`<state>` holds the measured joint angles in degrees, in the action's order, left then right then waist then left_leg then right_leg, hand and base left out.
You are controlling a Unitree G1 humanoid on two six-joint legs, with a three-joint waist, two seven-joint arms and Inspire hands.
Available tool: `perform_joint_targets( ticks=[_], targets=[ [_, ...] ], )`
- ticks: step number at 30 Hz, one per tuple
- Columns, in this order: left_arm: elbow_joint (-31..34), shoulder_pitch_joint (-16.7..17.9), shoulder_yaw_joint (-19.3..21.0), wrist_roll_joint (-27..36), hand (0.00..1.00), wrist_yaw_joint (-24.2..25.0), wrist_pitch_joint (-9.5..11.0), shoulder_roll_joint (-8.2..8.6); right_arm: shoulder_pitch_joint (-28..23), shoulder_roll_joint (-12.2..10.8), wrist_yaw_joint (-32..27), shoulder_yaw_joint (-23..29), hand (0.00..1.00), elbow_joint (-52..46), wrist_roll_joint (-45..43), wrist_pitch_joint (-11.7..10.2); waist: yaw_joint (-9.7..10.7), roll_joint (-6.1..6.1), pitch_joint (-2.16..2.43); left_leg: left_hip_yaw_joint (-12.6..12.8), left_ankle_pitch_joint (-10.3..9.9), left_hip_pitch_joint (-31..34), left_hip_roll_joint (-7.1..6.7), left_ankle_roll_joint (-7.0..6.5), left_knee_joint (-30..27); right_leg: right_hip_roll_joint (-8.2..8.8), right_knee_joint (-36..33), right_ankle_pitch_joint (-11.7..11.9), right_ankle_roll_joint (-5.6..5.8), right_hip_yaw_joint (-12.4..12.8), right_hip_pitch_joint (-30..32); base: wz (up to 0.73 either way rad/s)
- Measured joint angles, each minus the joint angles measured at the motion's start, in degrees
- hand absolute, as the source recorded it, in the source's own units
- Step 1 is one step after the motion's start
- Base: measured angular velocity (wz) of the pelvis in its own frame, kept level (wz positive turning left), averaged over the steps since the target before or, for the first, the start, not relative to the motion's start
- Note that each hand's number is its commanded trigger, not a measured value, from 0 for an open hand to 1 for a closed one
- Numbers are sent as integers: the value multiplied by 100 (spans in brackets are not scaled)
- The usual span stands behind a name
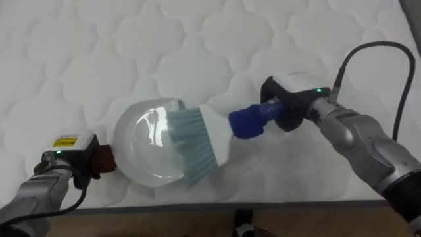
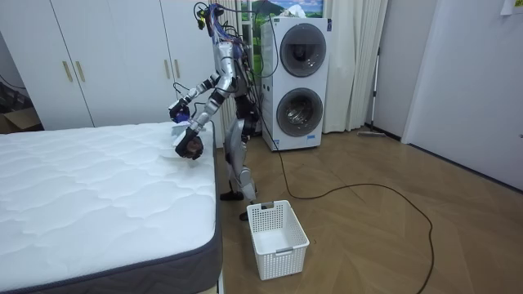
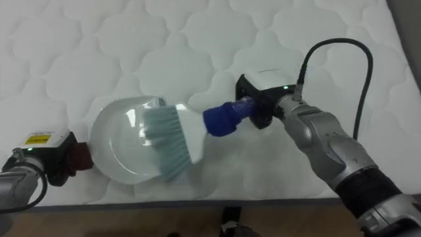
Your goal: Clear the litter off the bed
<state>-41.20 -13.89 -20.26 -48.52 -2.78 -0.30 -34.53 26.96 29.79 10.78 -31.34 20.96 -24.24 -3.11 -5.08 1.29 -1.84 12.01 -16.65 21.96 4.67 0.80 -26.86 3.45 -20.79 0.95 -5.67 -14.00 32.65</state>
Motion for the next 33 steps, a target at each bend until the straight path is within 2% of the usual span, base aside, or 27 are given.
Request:
perform_joint_targets(
  ticks=[6, 8, 18, 25, 28, 33],
  targets=[
    [-7, 17, 0, -4, 100, 101, 116, 2, -23, -296, 645, -64, 100, -4, 1469, -198, -5, -8, -4, -21, 1, 20, -8, 0, -4, 16, 12, -1, 5, -17, -3, 2],
    [-5, 32, 2, -4, 100, 110, 135, 8, -23, -299, 795, -65, 100, -5, 1780, -279, -10, -9, -4, -24, 2, 20, -9, -1, 7, 24, 12, -5, 10, -24, -2, 0],
    [-2, 137, 212, -114, 100, 248, 257, 37, -25, -314, 1273, 33, 100, 185, 2881, -284, 2, -53, -7, -49, 3, 30, -19, -1, -9, 45, 17, -8, 14, -16, 2, 0],
    [5, 156, 212, -113, 100, 238, 321, 49, -32, -273, 1183, 196, 100, 310, 2905, -310, 39, -112, -1, -55, 5, 29, -18, -4, -4, 65, 11, -14, 19, -23, -9, 0],
    [28, 180, 225, -112, 100, 206, 317, 84, -139, -275, 1084, 452, 100, 315, 2986, -346, 46, -136, 3, -56, 5, 10, -24, -4, -41, 70, -4, -21, 21, -16, -17, 0],
    [77, 285, 463, -321, 100, 157, 310, 328, -531, -307, 648, 1138, 100, 344, 3110, -347, 142, -135, 3, -61, 33, -139, -60, -41, 68, 122, -5, -42, 53, -39, -167, 4]
  ],
)
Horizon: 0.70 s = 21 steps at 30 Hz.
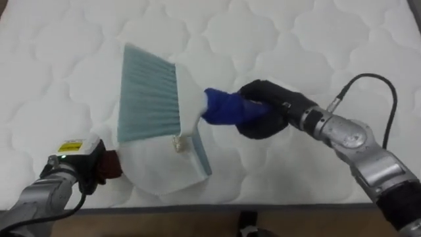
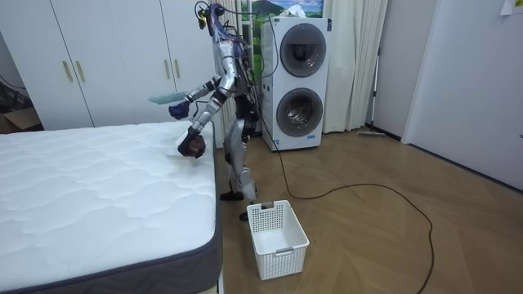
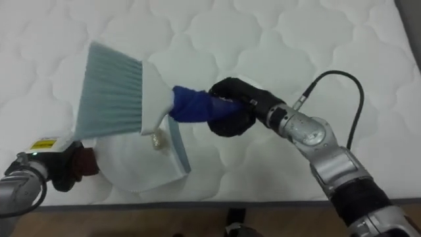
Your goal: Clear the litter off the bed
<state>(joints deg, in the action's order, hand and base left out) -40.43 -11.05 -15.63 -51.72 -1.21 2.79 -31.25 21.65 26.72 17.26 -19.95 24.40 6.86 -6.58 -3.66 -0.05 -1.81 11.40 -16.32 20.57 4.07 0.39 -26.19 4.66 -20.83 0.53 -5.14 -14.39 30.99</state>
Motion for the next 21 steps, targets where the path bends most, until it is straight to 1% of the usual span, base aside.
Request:
perform_joint_targets(
  ticks=[1, 3, 4, 5, 6, 7, 8, 9, 12, 15, 16, 17, 19, 20, 21],
  targets=[
    [-1, 26, 22, -22, 100, -10, 2, 27, -25, 0, -32, 58, 100, 0, 31, 0, 25, 3, 2, 3, 4, -26, -8, -3, 18, 5, -1, -5, 9, 1, -18, 4],
    [23, 162, 202, -21, 100, -88, 37, 184, -206, 6, -179, 348, 100, 1, 456, -9, 105, 5, 5, 8, 11, -137, -26, -9, 76, -2, 48, -26, 41, 8, -124, 0],
    [55, 225, 249, -18, 100, -119, 46, 220, -284, 5, -230, 422, 100, 0, 613, -18, 127, 6, 5, 3, 10, -161, -26, -9, 94, 0, 59, -29, 46, 6, -168, 3],
    [90, 348, 341, -14, 100, -206, 76, 284, -425, 7, -294, 561, 100, 3, 907, -20, 169, 18, 13, 3, 10, -233, -30, -10, 145, -43, 75, -36, 59, 26, -234, 0],
    [109, 444, 424, -19, 100, -291, 148, 301, -506, 10, -373, 648, 100, 21, 1208, -21, 207, 35, 20, 3, 10, -259, -26, -10, 156, -63, 121, -31, 71, 43, -268, 0],
    [110, 474, 427, -20, 100, -319, 159, 305, -527, 10, -394, 699, 82, 71, 1345, -26, 225, 45, 23, 3, 9, -276, -27, -10, 163, -66, 131, -27, 72, 42, -284, 0],
    [122, 513, 427, -20, 100, -343, 184, 328, -587, 10, -419, 810, 55, 198, 1568, -49, 272, 60, 33, 3, 9, -314, -29, -11, 189, -63, 132, -29, 75, 32, -321, 0],
    [172, 587, 437, -19, 100, -377, 212, 334, -623, 4, -466, 869, 0, 360, 1766, -53, 314, 70, 41, -5, 9, -372, -31, -11, 219, -74, 160, -28, 82, 34, -377, 0],
    [318, 714, 448, -14, 100, -386, 295, 354, -747, -13, -624, 1095, 0, 797, 1928, -65, 363, 95, 65, 5, 12, -580, -36, -11, 359, -94, 237, -19, 105, 41, -548, -2],
    [329, 740, 457, 9, 100, -449, 295, 366, -862, -15, -735, 1278, 0, 1091, 2384, -65, 404, 116, 88, 31, 17, -788, -32, -10, 474, -124, 330, -19, 130, 31, -730, -5],
    [329, 762, 467, 15, 100, -468, 288, 378, -891, -16, -756, 1320, 0, 1122, 2493, -65, 428, 115, 89, 29, 17, -840, -32, -10, 490, -126, 337, -30, 141, 30, -778, 0],
    [329, 834, 469, 21, 100, -485, 263, 406, -986, -22, -800, 1424, 0, 1156, 2691, -65, 489, 97, 104, 10, 17, -965, -29, -10, 526, -144, 405, -38, 155, 16, -913, 0],
    [335, 959, 484, 19, 100, -484, 246, 433, -1144, -56, -871, 1592, 0, 1172, 3050, -65, 504, 98, 141, 22, 17, -1152, -26, -10, 652, -169, 472, -46, 179, 23, -1080, -2],
    [388, 1052, 558, 15, 100, -480, 221, 484, -1281, -102, -905, 1758, 0, 1178, 3236, -65, 516, 104, 181, 22, 20, -1230, -24, -10, 691, -192, 550, -33, 198, 29, -1169, 0],
    [486, 1139, 689, 23, 100, -482, 164, 581, -1426, -123, -959, 1893, 0, 1178, 3382, -65, 531, 104, 191, 22, 19, -1301, -16, -10, 719, -216, 626, -16, 221, 32, -1261, 0]
  ],
)
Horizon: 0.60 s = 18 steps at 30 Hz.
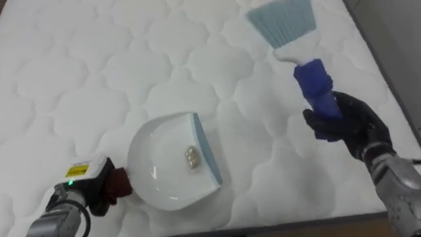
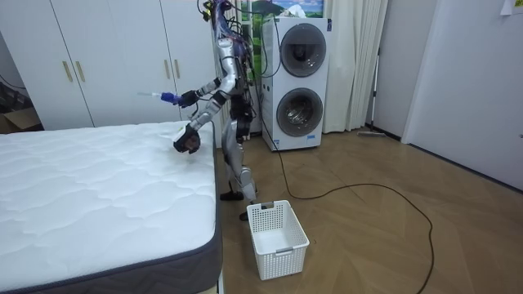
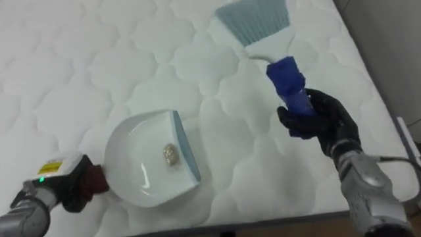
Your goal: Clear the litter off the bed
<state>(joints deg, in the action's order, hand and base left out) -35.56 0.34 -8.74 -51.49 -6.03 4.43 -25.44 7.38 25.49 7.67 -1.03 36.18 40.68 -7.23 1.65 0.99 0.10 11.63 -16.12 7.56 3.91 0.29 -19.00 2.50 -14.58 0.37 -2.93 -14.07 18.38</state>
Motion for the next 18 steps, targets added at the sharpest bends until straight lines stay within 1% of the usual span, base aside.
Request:
perform_joint_targets(
  ticks=[1, 3, 4, 5, 6, 8, 11, 14, 18],
  targets=[
    [31, 23, 42, 8, 100, -1, -27, 44, -76, -7, -53, 46, 0, 1, 65, 3, -12, 5, 4, 2, 0, -39, -2, -1, 30, -6, 20, 4, 6, 2, -32, -4],
    [89, 140, 227, 15, 100, -3, -47, 121, -200, -44, -148, 67, 0, 107, 207, 49, -45, 26, 22, 85, 3, -199, -1, -6, 162, -32, 68, 13, 24, 55, -138, -13],
    [89, 161, 255, 14, 100, -2, -54, 129, -207, -60, -154, 67, 0, 141, 209, 67, -35, 24, 22, 86, 4, -236, 3, -6, 182, -43, 93, 16, 29, 64, -181, -8],
    [89, 169, 314, 12, 100, 0, -86, 170, -270, -71, -179, 68, 0, 148, 208, 102, -27, 23, 23, 86, 4, -319, 14, -6, 230, -63, 135, 18, 33, 58, -270, 0],
    [108, 171, 367, 12, 100, 0, -124, 223, -333, -72, -181, 68, 0, 148, 208, 104, -26, 22, 24, 78, 5, -411, 30, -4, 265, -83, 196, 21, 37, 49, -374, 0],
    [154, 171, 418, 13, 100, 0, -142, 254, -339, -73, -206, 68, 0, 146, 206, 104, -29, 28, 28, 72, 13, -527, 32, 7, 337, -88, 210, 10, 42, 33, -469, 4],
    [250, 194, 424, 28, 100, 2, -154, 255, -335, -87, -308, 80, 0, 116, 206, 103, -42, 31, 28, 56, 16, -680, 33, 8, 381, -84, 200, -36, 60, 18, -604, 3],
    [332, 267, 426, 365, 100, 1, -161, 254, -325, -87, -416, 88, 0, 97, 136, 103, -42, 39, 31, 95, 26, -791, 10, -1, 469, -86, 196, -48, 75, 64, -654, -4],
    [649, 476, 444, 443, 100, 0, -162, 258, -330, -112, -629, 82, 0, -150, -108, 103, -51, 32, 27, 159, 46, -946, -18, -9, 559, -99, 203, -53, 95, 123, -714, -9]
  ],
)
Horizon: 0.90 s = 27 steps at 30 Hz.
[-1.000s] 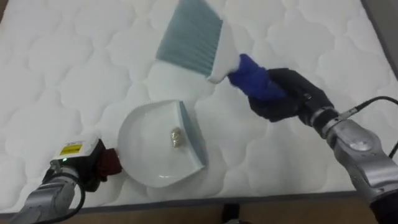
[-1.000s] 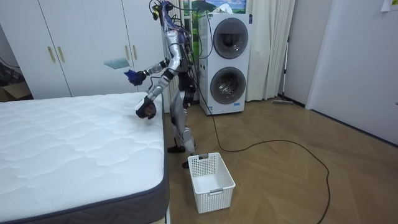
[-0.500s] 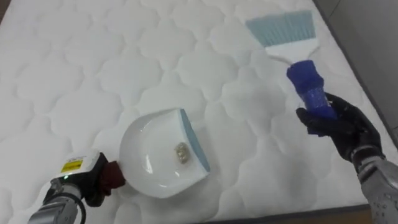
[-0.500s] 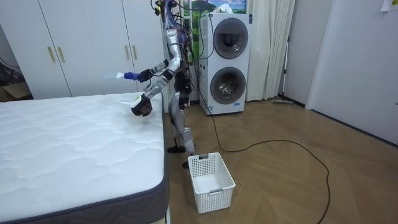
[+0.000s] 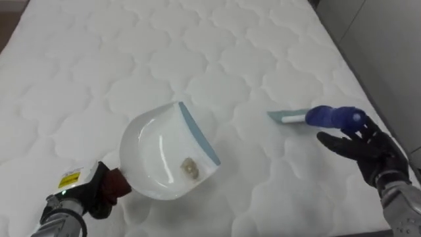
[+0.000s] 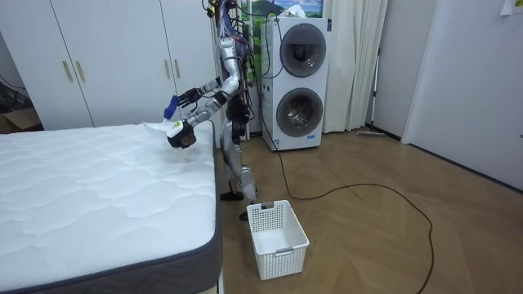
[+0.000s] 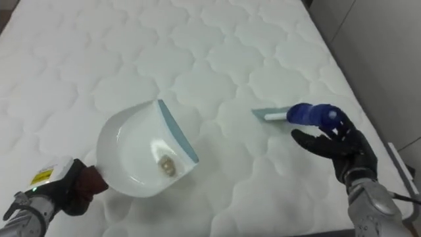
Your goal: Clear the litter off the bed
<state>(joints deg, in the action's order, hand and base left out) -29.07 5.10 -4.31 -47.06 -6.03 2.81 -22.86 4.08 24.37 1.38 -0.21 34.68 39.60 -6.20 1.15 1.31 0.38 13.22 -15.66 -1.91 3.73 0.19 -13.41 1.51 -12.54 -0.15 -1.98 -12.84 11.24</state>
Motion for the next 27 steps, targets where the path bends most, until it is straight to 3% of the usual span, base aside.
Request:
perform_joint_targets(
  ticks=[6, 11, 25, 27],
  targets=[
    [421, 6, 3, 26, 100, -85, -1, 5, -58, -227, -255, -113, 0, -880, -613, -3, -77, -34, -19, 105, 7, -155, -31, -13, 88, -1, -26, 8, 18, 71, -33, -11],
    [536, 25, -12, 38, 100, -127, -2, 72, -61, -232, -503, -248, 0, -1068, -890, -3, -172, -103, -59, 112, 16, -328, -58, -29, 201, -35, -28, 8, 50, 186, -121, -8],
    [553, 22, 3, 272, 100, -322, 31, 224, -60, -232, -672, -130, 0, -1242, -1444, -3, -145, -86, -51, 138, 17, -373, -45, -29, 215, -57, -32, -3, 49, 198, -176, 0],
    [560, 22, 82, 271, 100, -333, 82, 224, -59, -232, -677, -62, 0, -1388, -1541, -3, -141, -61, -44, 74, 15, -371, -54, -28, 205, -17, -151, -98, 59, 181, -162, 15]
  ],
)
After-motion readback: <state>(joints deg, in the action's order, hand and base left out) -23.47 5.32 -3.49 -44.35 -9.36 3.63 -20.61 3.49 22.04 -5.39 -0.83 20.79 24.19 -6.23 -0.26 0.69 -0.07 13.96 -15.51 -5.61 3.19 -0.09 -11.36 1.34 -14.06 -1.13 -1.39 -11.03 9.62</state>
